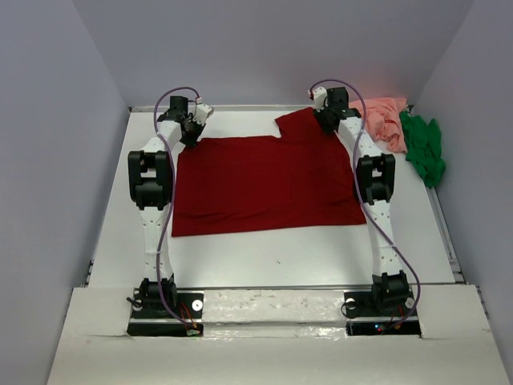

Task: Fold and stack the t-shirts
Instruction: Grap the side of the flattened tshirt furthest away from the robot with both arms

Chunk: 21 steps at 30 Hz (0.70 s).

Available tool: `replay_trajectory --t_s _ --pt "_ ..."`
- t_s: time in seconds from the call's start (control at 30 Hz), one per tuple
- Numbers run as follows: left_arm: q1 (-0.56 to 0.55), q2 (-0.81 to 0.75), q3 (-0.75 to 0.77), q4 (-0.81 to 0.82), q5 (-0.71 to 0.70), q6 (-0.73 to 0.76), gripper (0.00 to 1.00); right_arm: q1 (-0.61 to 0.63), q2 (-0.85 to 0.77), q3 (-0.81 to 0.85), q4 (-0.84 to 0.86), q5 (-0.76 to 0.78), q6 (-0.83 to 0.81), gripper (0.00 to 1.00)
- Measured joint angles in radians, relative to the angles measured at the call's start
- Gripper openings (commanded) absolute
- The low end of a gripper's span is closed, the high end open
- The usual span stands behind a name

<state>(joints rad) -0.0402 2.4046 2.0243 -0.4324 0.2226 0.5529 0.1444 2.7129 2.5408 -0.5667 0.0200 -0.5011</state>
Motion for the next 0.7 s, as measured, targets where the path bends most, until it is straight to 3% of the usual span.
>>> replay_trajectory --t_s 0.57,0.67,0.7 --pt "-0.004 -0.019 -0.022 -0.013 -0.007 0.0 0.0 -0.016 -0.006 -0.024 0.005 -0.106 0.075 0.31" --pt "-0.004 -0.022 -0.022 -0.014 -0.009 0.0 0.0 -0.025 -0.027 -0.069 0.029 -0.131 0.089 0.19" --pt "-0.004 -0.022 -0.022 -0.014 -0.009 0.0 0.0 -0.026 -0.036 -0.084 0.032 -0.138 0.09 0.1"
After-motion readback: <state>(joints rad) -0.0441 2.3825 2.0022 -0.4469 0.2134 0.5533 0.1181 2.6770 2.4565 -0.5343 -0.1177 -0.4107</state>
